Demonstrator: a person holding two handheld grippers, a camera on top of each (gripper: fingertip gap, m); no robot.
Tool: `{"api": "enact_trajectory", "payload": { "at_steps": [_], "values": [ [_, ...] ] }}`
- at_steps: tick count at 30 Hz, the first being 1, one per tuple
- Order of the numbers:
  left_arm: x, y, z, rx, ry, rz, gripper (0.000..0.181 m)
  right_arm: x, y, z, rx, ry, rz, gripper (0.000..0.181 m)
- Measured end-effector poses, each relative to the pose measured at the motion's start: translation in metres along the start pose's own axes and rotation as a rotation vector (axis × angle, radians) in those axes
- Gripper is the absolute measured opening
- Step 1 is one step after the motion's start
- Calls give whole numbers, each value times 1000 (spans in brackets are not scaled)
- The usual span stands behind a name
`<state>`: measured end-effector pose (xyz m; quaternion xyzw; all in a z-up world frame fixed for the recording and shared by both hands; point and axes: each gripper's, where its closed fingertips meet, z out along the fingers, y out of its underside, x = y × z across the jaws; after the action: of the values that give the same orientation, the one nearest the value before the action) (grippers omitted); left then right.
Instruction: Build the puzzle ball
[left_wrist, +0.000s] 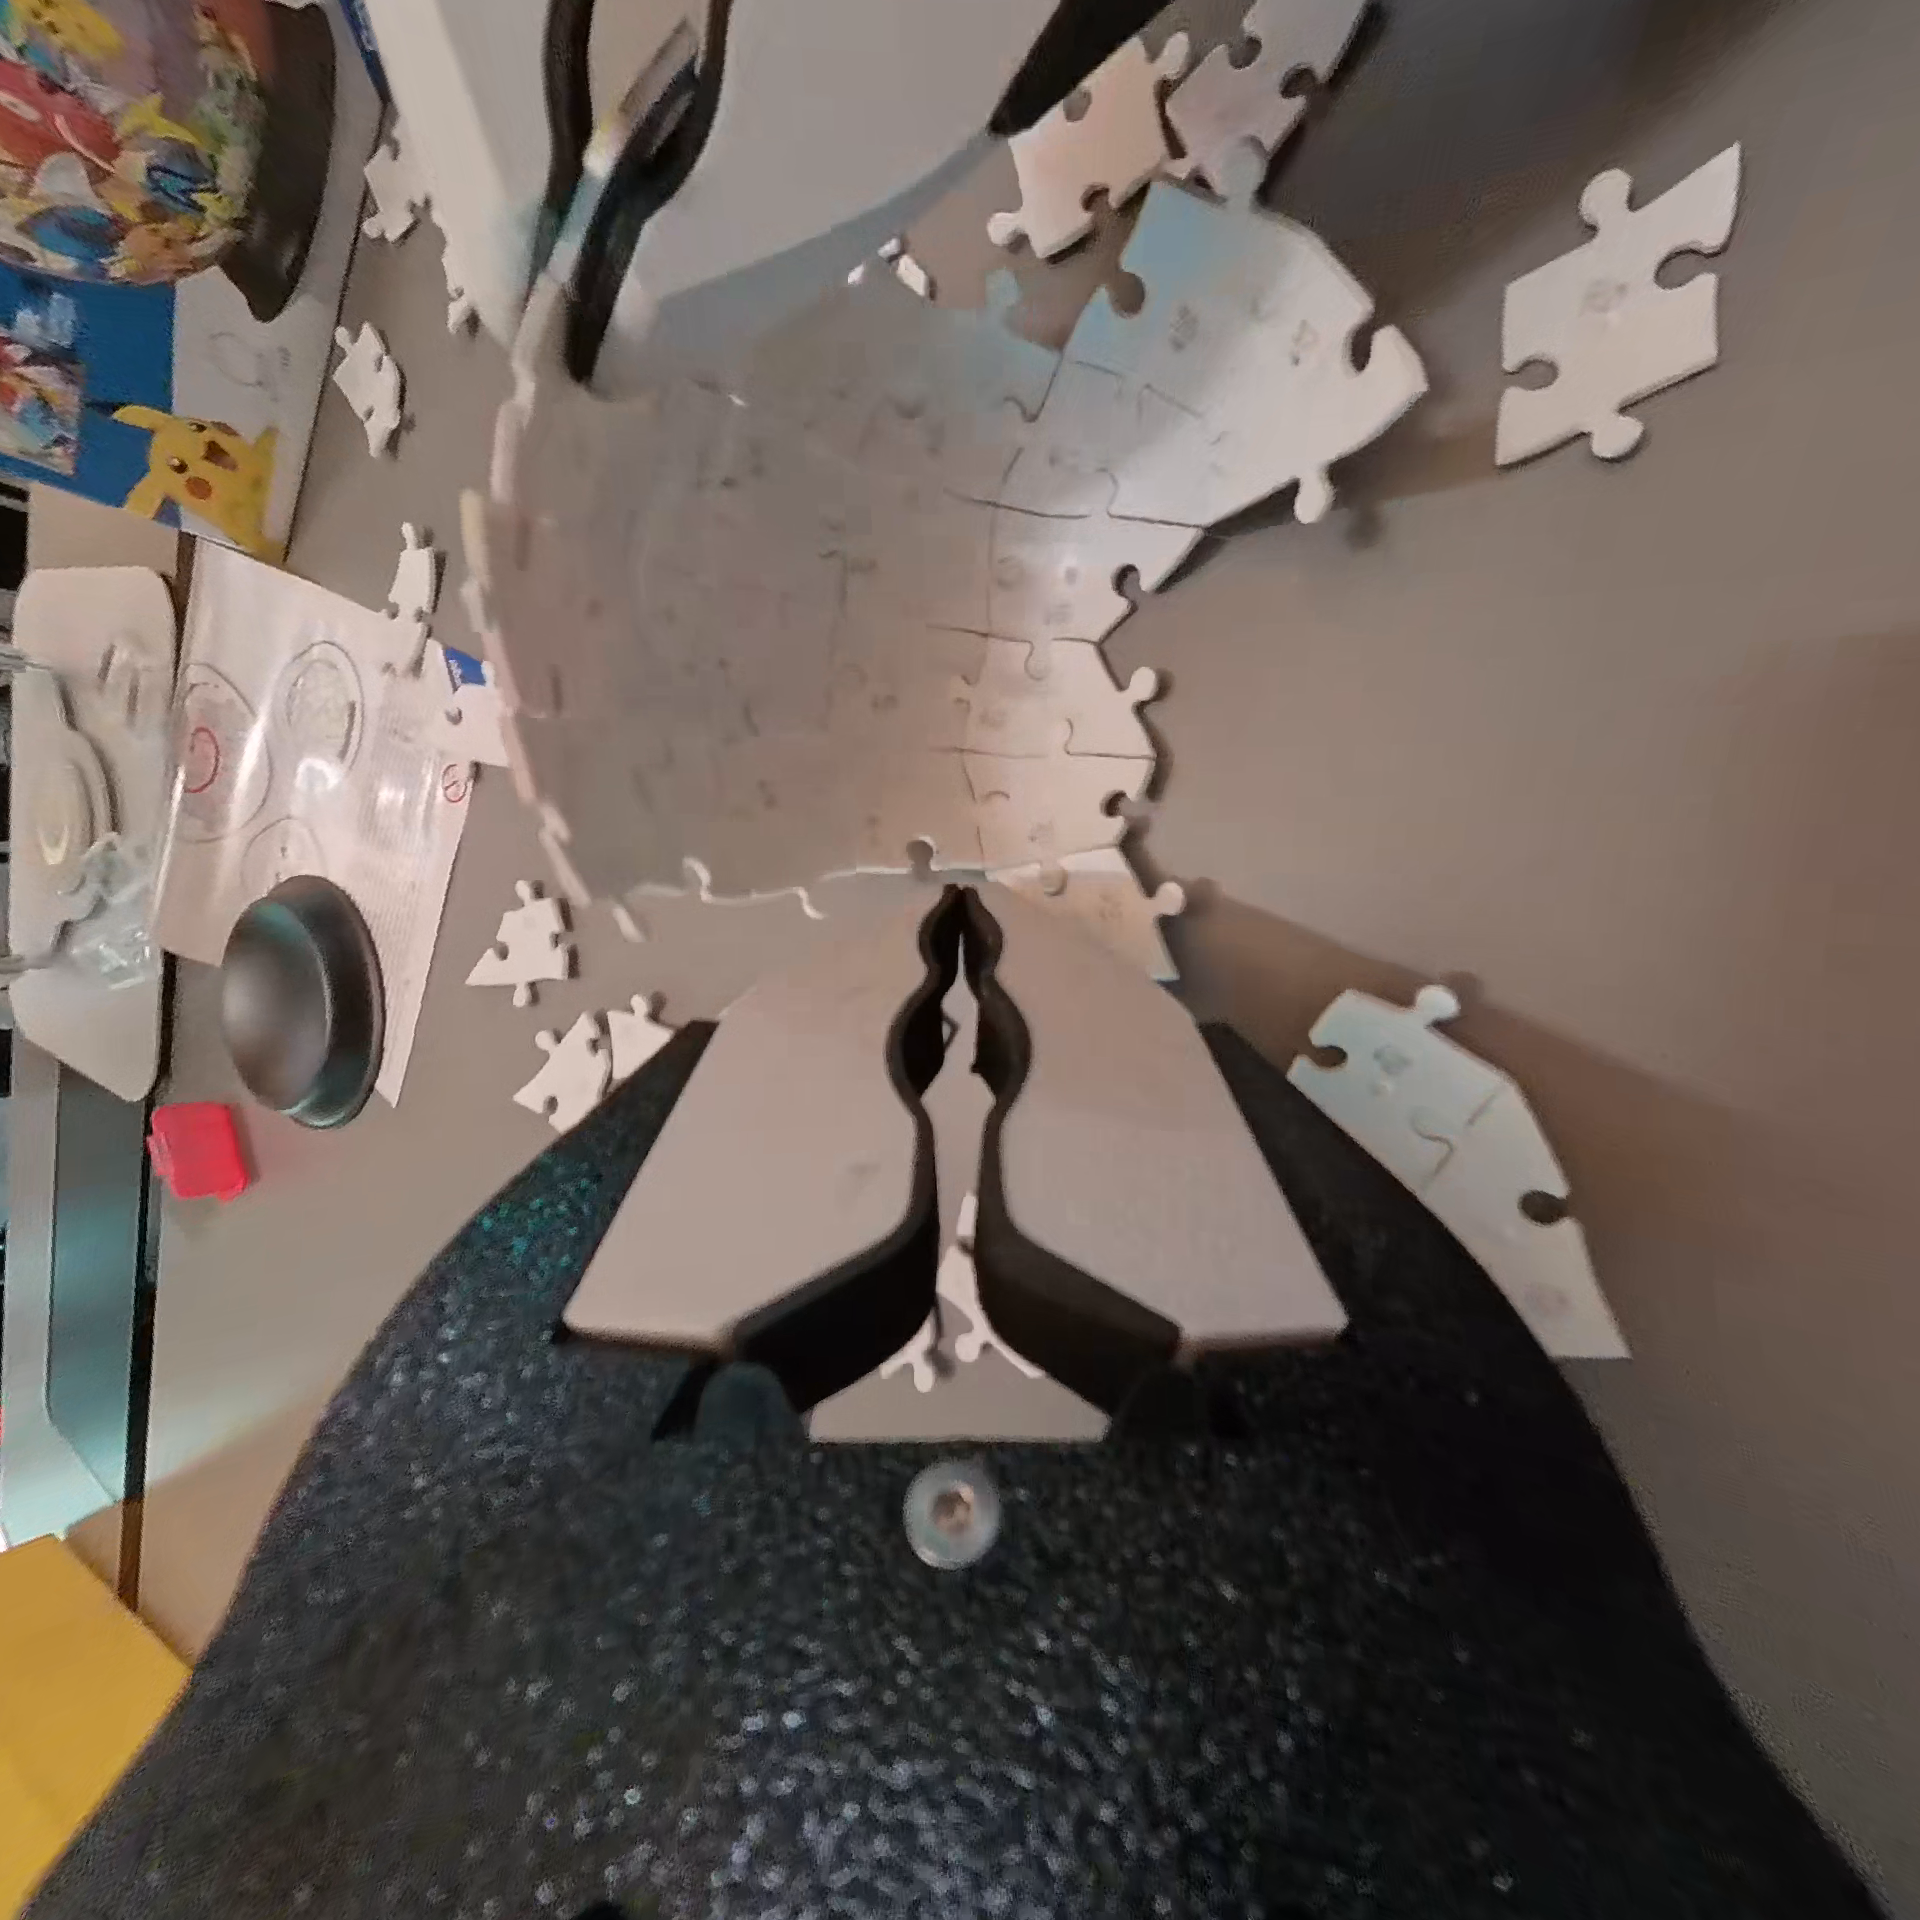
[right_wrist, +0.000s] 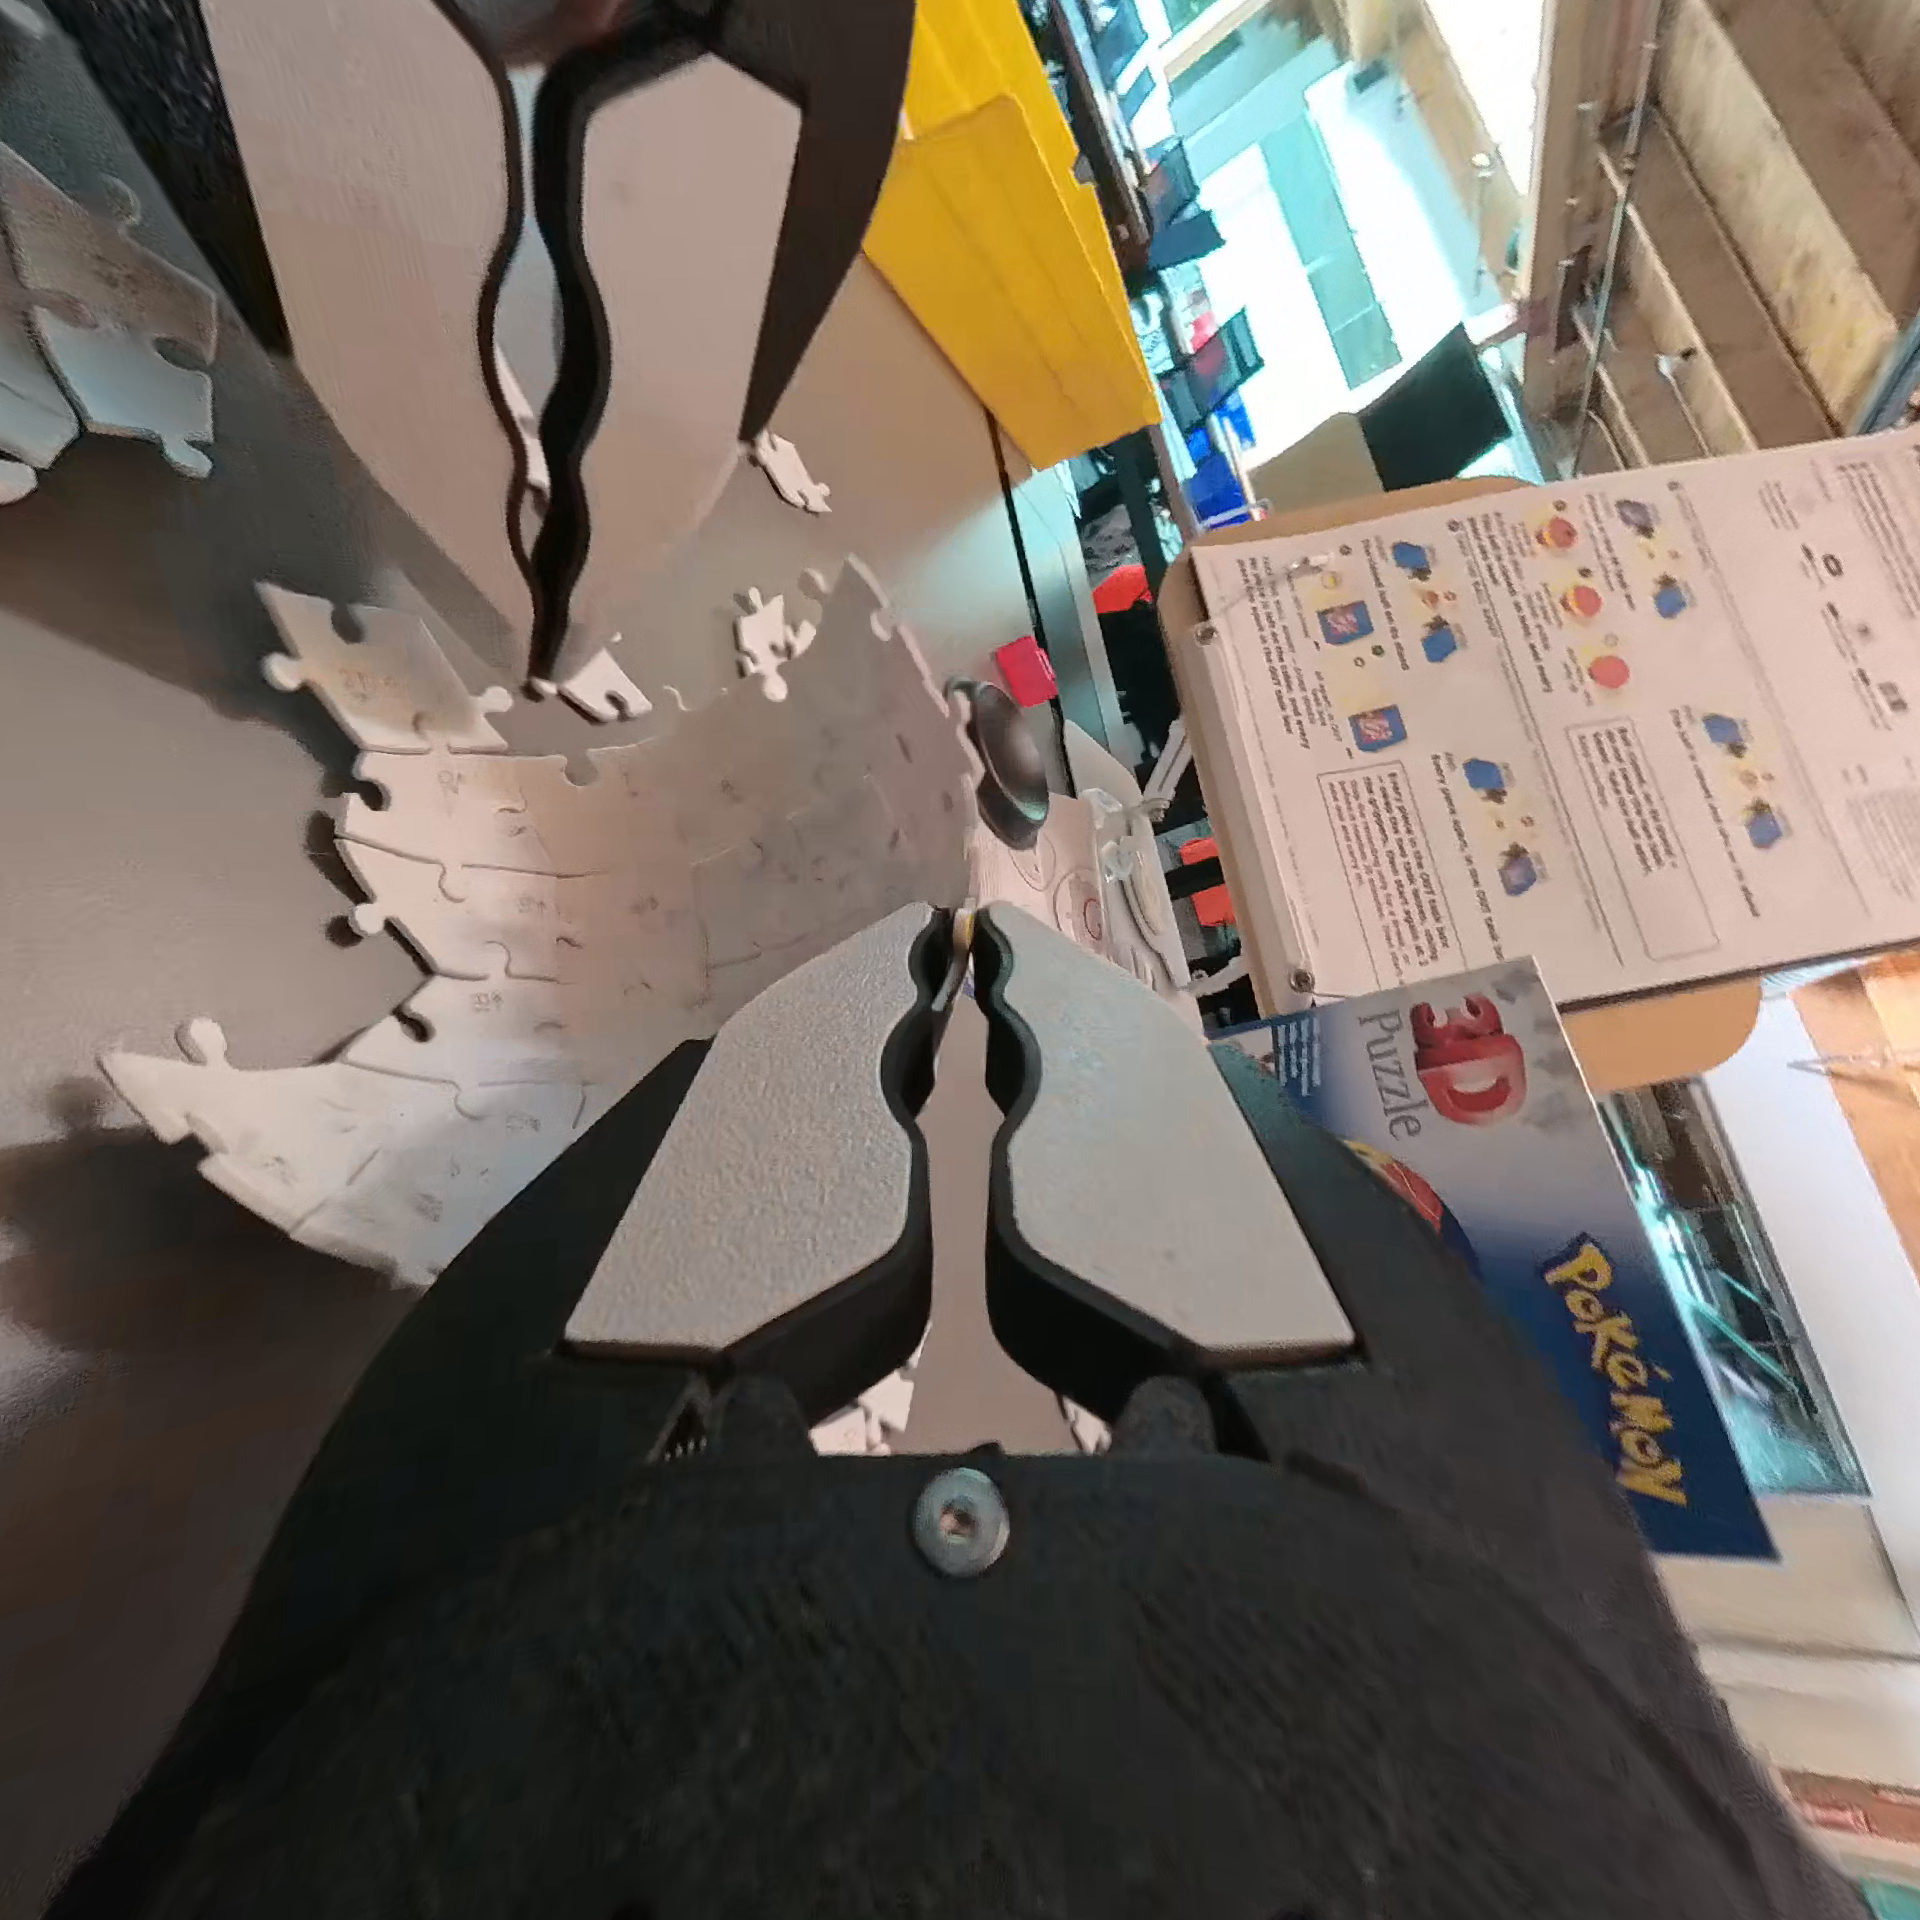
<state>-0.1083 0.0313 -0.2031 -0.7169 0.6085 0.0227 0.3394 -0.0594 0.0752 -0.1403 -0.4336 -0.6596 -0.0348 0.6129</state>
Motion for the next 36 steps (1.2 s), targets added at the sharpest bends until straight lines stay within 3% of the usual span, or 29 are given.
{"api": "enact_trajectory", "payload": {
  "at_steps": [1,22,32,36],
  "values": [
    [-2,0,2,0,-1,1,0,-1,0,1,-3,-14,-11,4],
    [8,-5,22,55,12,61,0,0,-9,24,-97,-186,-372,6],
    [8,-5,24,54,23,57,0,-2,-13,33,-86,-211,-419,6],
    [-2,-4,7,129,-40,22,0,-1,-8,29,-93,-205,-404,7]
  ]
}}
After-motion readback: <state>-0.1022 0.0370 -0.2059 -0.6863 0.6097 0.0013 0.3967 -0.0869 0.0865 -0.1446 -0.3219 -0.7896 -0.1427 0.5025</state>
